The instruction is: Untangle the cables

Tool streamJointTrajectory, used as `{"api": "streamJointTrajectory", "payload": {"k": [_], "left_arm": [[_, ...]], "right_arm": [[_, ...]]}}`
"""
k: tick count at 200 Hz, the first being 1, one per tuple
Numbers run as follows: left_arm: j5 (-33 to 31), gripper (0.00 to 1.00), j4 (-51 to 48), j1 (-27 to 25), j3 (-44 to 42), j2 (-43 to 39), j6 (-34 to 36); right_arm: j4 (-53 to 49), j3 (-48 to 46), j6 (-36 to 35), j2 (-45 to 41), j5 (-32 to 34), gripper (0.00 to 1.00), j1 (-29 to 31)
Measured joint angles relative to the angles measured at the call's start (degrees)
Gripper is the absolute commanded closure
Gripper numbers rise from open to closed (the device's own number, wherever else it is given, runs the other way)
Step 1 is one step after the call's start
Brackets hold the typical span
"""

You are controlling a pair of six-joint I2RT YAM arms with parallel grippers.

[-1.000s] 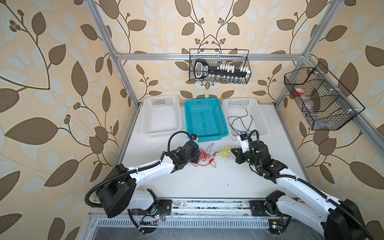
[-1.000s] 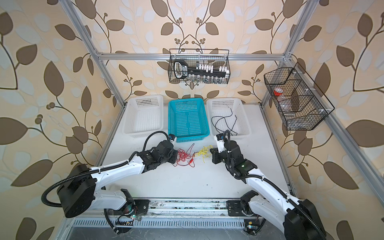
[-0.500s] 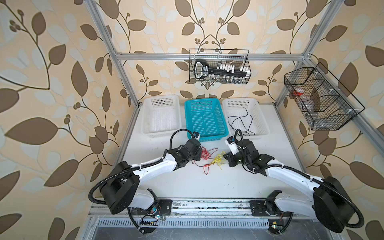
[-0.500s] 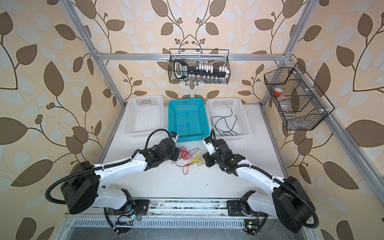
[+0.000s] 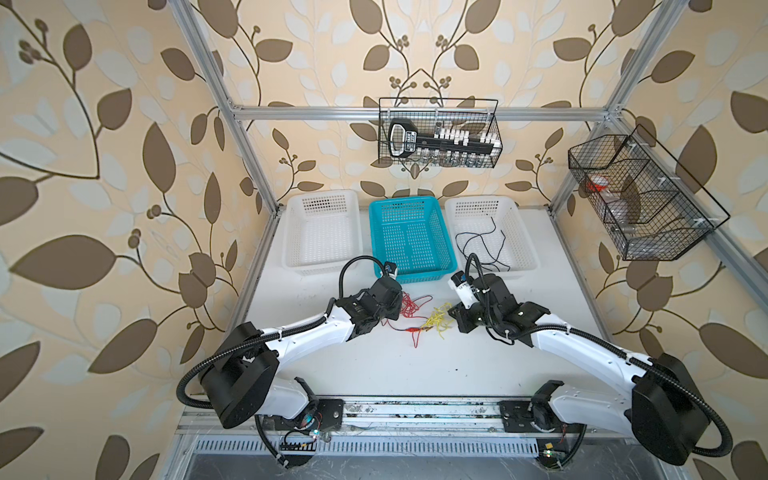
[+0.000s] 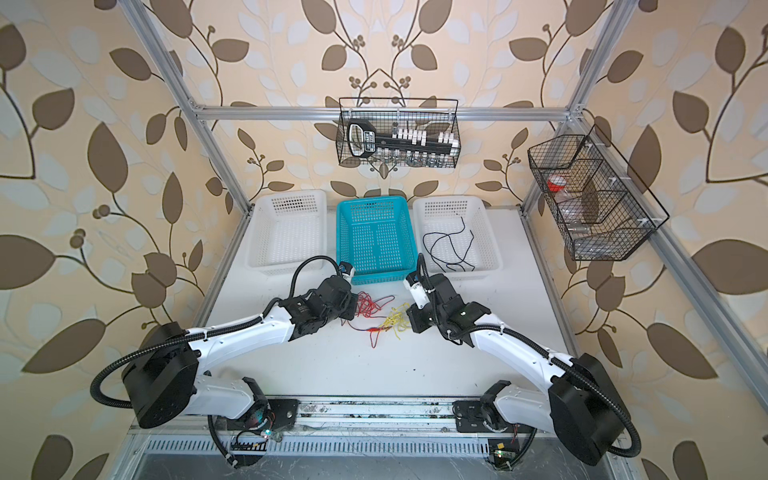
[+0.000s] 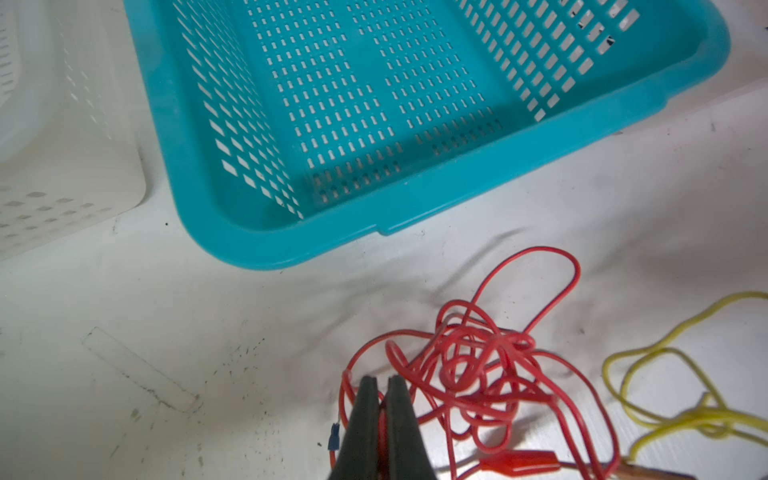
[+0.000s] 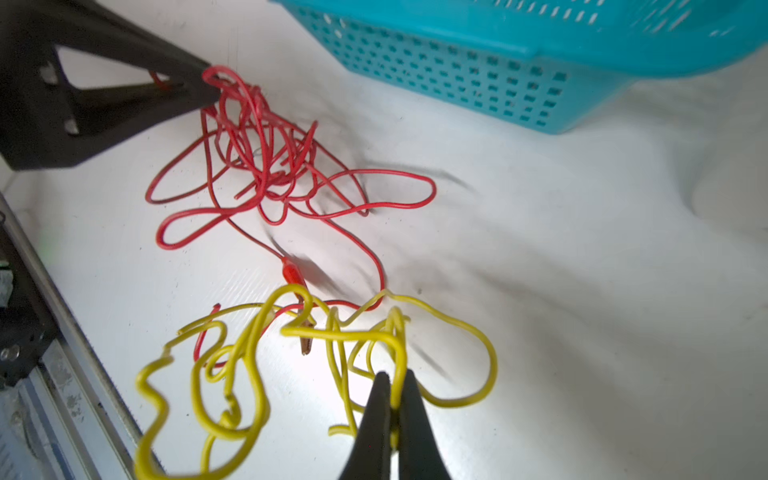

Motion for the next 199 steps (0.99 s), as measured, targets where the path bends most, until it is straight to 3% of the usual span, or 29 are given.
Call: {"api": "streamJointTrajectory", "payload": {"k": [63,76,111,148,199], "left_arm": [[-0.3,1.0,-2.1,0.3,0.0,0.0,0.2],[-0.3,0.88,-2.3,0.3,0.0,0.0,0.2],[0.1,0.4,-2.3,0.3,0.0,-0.1,0.2],[2.0,0.02,-2.0,0.3,0.0,-2.1,1.8],[5.0,0.01,-0.9,0.3,0.0,-6.4,3.5]], "right_arm": [[-0.2,0.0,0.1,-0.2,0.7,0.86,-2.1],[-0.1,0.0,0.2,-0.1,0.6,0.84,-2.2],[0.4,0.0,0.9,0.0,0.9,0.7,-2.5],[0.4,0.0,3.1,0.1,2.5,0.66,-3.9],[0.5,-0.1,6.8,1.4,4.0,0.65,-6.8]]}}
